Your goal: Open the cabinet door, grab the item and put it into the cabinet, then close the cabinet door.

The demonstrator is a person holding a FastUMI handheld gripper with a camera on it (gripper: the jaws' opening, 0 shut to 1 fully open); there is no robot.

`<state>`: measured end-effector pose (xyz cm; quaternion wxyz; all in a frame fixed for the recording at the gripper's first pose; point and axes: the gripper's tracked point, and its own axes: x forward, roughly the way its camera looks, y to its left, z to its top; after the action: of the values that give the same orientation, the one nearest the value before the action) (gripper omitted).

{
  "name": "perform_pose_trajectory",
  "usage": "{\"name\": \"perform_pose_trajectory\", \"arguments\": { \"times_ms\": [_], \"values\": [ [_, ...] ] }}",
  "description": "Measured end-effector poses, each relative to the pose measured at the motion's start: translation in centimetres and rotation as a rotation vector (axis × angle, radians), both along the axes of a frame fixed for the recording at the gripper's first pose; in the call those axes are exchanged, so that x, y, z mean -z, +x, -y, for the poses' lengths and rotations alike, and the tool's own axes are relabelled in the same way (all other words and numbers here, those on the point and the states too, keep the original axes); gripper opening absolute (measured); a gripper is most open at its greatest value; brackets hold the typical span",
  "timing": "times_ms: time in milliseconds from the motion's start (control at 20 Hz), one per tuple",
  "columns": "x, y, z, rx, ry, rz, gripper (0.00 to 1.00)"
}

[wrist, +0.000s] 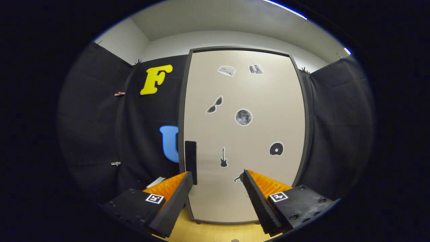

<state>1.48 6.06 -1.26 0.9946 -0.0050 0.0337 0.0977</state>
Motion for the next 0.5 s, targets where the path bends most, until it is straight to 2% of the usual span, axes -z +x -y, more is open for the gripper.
{"name": "perform_pose_trajectory", "arguments": {
  "times_ms": [500],
  "values": [
    [2.6, 4.9, -5.7, -0.063, -0.01, -0.007, 0.97]
  ]
}}
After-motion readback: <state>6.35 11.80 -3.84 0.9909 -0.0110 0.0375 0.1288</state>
